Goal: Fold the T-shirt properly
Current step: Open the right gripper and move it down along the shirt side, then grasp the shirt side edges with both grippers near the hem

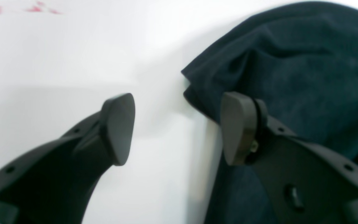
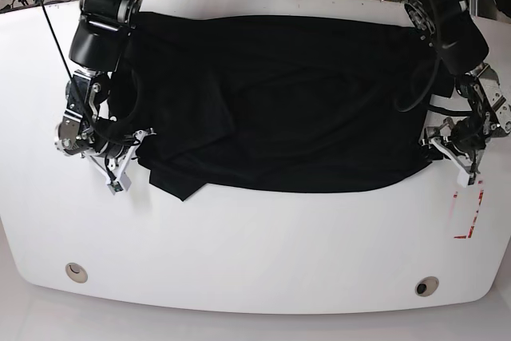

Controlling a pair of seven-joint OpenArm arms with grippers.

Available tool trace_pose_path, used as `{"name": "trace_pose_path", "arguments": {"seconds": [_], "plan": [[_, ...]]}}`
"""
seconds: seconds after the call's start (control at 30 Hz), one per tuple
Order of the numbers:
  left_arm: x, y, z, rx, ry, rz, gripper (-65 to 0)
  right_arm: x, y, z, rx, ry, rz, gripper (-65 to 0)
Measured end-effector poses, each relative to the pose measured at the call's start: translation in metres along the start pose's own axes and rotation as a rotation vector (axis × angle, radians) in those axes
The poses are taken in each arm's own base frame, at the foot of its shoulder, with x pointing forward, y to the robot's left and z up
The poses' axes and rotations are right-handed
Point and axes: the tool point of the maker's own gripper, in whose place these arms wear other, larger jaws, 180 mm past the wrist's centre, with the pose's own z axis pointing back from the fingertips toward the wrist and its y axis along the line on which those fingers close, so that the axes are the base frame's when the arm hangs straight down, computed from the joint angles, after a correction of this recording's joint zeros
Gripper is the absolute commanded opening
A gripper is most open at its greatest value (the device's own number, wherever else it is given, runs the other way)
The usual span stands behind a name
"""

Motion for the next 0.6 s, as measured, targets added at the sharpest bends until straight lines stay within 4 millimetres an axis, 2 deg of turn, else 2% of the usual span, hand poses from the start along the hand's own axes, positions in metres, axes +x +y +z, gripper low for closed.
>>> {"name": "trace_pose_path", "arguments": {"seconds": [0.27, 0.6], "plan": [[0.01, -0.016, -0.021, -0.08, -0.038, 0.063, -25.3, -0.001, 0.0, 0.0, 0.001, 0.003, 0.0, -63.6], [0.014, -0.026, -0.03, -0.115, -0.067, 0.076, -26.0, -0.005, 0.0, -0.001, 0.001, 0.008, -0.004, -63.7]]}}
